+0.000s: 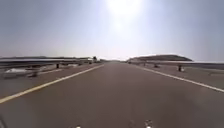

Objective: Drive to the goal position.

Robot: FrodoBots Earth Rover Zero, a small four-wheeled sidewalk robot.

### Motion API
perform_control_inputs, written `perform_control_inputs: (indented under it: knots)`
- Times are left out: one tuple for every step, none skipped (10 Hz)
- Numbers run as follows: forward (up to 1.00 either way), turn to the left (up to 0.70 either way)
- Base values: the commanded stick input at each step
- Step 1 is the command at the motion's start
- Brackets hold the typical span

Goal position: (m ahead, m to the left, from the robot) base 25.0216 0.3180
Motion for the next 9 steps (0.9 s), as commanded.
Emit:
perform_control_inputs:
  knots:
    - [0.70, 0.00]
    - [0.70, 0.00]
    - [0.70, 0.00]
    - [0.70, 0.00]
    - [0.70, 0.00]
    - [0.70, 0.00]
    - [0.70, 0.00]
    - [0.70, 0.00]
    - [0.70, 0.00]
